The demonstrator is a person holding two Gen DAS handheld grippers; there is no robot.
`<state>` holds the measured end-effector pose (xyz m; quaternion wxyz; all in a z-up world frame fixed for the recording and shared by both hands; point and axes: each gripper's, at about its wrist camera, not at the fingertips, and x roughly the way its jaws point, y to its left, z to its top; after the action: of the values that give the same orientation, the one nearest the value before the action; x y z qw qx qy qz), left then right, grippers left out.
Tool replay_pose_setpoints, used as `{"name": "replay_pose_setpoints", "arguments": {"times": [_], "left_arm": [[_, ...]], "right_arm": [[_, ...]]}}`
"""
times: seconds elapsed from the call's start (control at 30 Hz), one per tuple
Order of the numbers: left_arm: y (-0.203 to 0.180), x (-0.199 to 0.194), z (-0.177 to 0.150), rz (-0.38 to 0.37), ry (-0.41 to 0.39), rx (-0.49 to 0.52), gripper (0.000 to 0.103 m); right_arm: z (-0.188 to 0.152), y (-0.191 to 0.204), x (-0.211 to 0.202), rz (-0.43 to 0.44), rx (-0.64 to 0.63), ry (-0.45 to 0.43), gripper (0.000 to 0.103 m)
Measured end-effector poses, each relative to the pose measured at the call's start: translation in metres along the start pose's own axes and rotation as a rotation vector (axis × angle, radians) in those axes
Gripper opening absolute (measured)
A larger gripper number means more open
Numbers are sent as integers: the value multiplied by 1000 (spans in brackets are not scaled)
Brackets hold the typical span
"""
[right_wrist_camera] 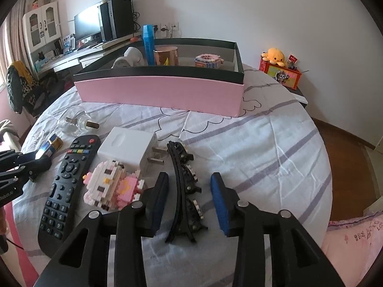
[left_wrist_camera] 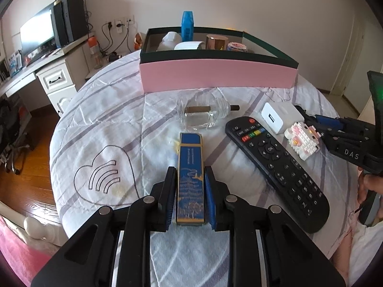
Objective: Organize rigid objects
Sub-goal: 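Carry the blue-gold box and hair clip over the pink box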
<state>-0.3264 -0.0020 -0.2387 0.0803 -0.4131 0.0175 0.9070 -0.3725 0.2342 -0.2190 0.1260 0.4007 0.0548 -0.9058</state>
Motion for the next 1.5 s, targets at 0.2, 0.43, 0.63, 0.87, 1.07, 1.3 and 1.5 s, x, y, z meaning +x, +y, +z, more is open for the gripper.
{"name": "replay_pose_setpoints", "arguments": {"times": [0.2, 0.43, 0.63, 0.87, 1.07, 1.3, 1.5], "left_arm": [[0, -2, 0, -5, -12, -6, 20], [1, -15, 2, -6, -25, -10, 20], [-2, -31, 7, 8, -62, 4, 20], [-6, -50, 13, 30, -108, 29, 20], [-7, -70, 18, 39, -156, 29, 20], [-12, -104, 29, 100, -254, 41, 20], [-5, -134, 46, 106, -348, 5, 20]], "right_arm": [[1, 2, 1, -7, -12, -4, 22], [-3, 2, -10, 8, 12, -13, 19], [-1, 5, -26, 27, 29, -40, 19], [9, 14, -55, 62, 20, -113, 19], [14, 19, -71, 77, 18, -158, 19], [20, 21, -90, 75, 26, -218, 20], [31, 26, -109, 69, 11, -273, 20]]}}
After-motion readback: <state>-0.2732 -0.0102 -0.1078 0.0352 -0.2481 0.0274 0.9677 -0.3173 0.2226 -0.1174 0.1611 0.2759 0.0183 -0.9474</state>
